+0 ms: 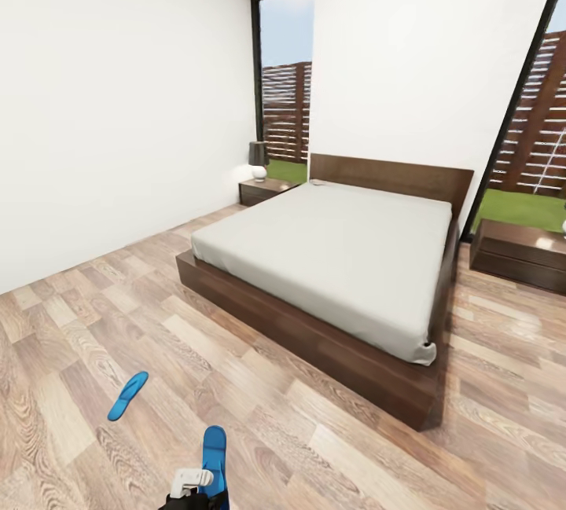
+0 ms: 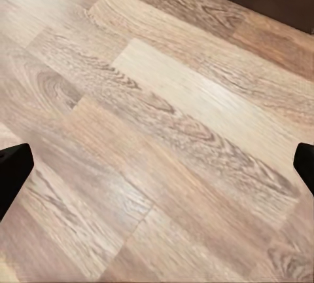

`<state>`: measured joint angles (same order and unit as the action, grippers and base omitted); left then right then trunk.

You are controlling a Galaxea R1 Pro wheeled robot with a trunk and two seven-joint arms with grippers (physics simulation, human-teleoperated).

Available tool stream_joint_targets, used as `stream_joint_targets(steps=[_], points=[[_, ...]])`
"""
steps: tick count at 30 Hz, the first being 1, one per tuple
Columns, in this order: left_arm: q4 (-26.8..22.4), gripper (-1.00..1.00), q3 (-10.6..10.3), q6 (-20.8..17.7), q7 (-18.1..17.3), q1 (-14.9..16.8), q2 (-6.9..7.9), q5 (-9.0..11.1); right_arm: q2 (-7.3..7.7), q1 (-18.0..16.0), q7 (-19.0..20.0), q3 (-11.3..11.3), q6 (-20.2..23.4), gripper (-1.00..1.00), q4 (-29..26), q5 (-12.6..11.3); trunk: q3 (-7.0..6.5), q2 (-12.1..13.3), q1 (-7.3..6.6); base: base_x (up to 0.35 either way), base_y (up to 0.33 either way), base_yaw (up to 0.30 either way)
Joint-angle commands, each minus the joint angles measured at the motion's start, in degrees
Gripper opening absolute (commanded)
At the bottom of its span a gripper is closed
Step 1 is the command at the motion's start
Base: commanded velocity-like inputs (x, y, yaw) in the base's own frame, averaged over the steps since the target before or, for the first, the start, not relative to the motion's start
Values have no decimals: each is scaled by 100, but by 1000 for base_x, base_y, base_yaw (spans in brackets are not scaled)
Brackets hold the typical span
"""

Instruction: In the bedroom, move the book from the bed onto either nightstand, and place the two sandals side by side next to the bed.

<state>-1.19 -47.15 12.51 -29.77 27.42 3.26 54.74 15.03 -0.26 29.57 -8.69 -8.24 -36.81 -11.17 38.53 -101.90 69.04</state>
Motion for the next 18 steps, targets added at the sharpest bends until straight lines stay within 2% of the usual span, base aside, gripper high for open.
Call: stream_joint_targets(steps=[1, 8, 18], points=[[4, -100, -47, 23, -11, 3, 0, 34, 0, -3, 40, -10, -1, 100, 7, -44, 6, -2, 2, 216, -193, 291], [4, -100, -48, 23, -11, 4, 0, 35, 0, -2, 40, -10, -1, 100, 7, -44, 6, -2, 2, 218, -195, 252], [4, -100, -49, 23, -11, 3, 0, 33, 0, -2, 41, -10, -2, 100, 7, -44, 6, -2, 2, 190, -171, 26]])
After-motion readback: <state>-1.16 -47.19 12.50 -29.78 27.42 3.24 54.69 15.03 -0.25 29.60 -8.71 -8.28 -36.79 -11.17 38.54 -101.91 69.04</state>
